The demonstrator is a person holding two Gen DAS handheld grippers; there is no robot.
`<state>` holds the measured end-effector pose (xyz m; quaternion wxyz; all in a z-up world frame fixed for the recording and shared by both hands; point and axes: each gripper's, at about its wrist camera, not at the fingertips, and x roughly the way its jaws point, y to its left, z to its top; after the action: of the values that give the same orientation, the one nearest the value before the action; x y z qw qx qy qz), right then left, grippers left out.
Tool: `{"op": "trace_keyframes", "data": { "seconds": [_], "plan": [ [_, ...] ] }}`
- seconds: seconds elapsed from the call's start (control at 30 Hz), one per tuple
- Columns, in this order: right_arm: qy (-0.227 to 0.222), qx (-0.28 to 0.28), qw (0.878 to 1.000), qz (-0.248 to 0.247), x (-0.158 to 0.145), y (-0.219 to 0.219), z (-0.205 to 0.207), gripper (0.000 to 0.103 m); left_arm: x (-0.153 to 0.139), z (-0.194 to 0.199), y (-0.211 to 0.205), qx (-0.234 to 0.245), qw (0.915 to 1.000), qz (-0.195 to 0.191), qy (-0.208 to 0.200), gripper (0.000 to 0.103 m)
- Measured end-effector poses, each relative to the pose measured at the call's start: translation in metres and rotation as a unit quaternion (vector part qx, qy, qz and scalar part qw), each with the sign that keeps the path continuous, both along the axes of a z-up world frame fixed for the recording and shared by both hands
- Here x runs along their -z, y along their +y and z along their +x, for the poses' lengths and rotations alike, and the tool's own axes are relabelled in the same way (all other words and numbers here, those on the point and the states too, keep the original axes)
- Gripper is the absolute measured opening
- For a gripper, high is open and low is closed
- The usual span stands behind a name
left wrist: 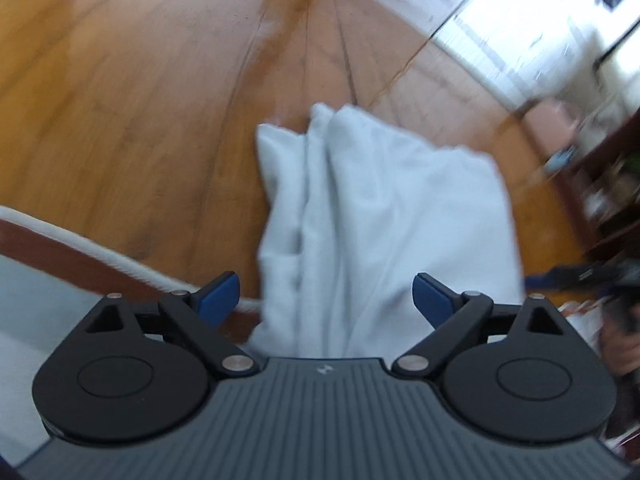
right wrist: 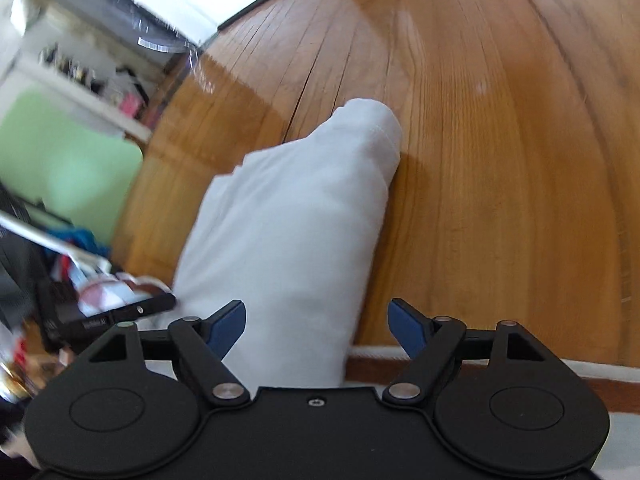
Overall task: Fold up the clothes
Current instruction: 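Pinch the folded white shirt's edge with both grippers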
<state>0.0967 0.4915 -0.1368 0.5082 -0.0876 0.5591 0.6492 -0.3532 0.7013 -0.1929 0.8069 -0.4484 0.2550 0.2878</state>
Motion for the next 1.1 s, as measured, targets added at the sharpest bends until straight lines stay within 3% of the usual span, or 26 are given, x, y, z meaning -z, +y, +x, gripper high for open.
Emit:
{"op": "trace_keyframes", "data": {
  "seconds": [0.03,0.07,0.13,0.2,0.37,0.43,0.47,0.53,0.6,0.67,0.7,0.73,0.77,0.8,0.83,0.93,1.03,1.1],
  "plan": [
    [0.008,0.005,1.0,-0.002,0.004,0.005,0.002,0.082,0.003,-0.001,0.003,-0.002,0.9996,-0.02,-0.022,0.068],
    [0.01,0.009,1.0,-0.008,0.009,0.009,0.001,0.082,0.005,-0.002,0.006,-0.003,0.9985,-0.036,-0.041,0.059],
    [-0.003,-0.004,0.999,-0.036,0.016,0.021,-0.004,0.082,0.004,0.001,0.005,0.003,0.9971,-0.043,-0.063,0.054],
    [-0.019,-0.023,0.998,-0.051,0.02,0.032,-0.01,0.082,-0.003,0.012,-0.001,0.019,0.9987,-0.016,-0.045,0.049],
    [-0.025,-0.02,0.999,-0.043,0.021,0.052,-0.015,0.082,-0.021,0.036,-0.011,0.064,0.9959,0.038,-0.051,0.056],
    [-0.016,-0.008,0.999,-0.04,0.025,0.052,-0.013,0.082,-0.018,0.04,-0.01,0.058,0.9968,0.033,-0.045,0.062],
    [-0.015,-0.005,0.999,-0.037,0.027,0.053,-0.013,0.082,-0.017,0.042,-0.01,0.057,0.9972,0.037,-0.032,0.062],
    [-0.018,-0.002,0.999,-0.027,0.029,0.053,-0.014,0.082,-0.014,0.047,-0.01,0.058,0.9973,0.045,0.005,0.072],
    [-0.026,-0.003,0.999,-0.02,0.031,0.06,-0.016,0.082,-0.007,0.051,-0.007,0.052,0.9978,0.031,0.029,0.073],
    [-0.034,-0.006,0.999,-0.005,0.029,0.062,-0.018,0.066,-0.001,0.05,-0.006,0.047,0.9987,0.018,0.004,0.08],
    [-0.05,-0.014,0.999,0.007,0.024,0.063,-0.022,0.044,0.0,0.052,-0.006,0.045,0.999,0.008,-0.005,0.081],
    [-0.066,-0.023,0.997,0.019,0.019,0.064,-0.027,0.036,0.0,0.054,-0.007,0.045,0.999,0.004,-0.004,0.079],
    [-0.094,-0.025,0.995,0.035,0.007,0.059,-0.035,0.033,-0.002,0.055,-0.009,0.044,0.999,0.007,0.001,0.073],
    [-0.113,-0.023,0.992,0.056,-0.009,0.053,-0.045,0.031,-0.005,0.055,-0.011,0.047,0.9988,0.013,0.002,0.049],
    [-0.133,-0.023,0.988,0.08,-0.025,0.043,-0.054,0.03,-0.009,0.055,-0.014,0.05,0.9985,0.02,-0.001,0.034],
    [-0.192,-0.017,0.973,0.13,-0.069,0.013,-0.078,0.03,-0.033,0.058,-0.028,0.083,0.9949,0.048,-0.032,0.028],
    [-0.225,0.005,0.967,0.12,-0.083,-0.013,-0.082,0.03,-0.051,0.081,-0.058,0.129,0.9868,0.098,-0.002,0.028],
    [-0.249,0.007,0.964,0.092,-0.076,-0.022,-0.078,0.03,-0.044,0.094,-0.067,0.146,0.9856,0.085,0.009,0.028]
  ]
}}
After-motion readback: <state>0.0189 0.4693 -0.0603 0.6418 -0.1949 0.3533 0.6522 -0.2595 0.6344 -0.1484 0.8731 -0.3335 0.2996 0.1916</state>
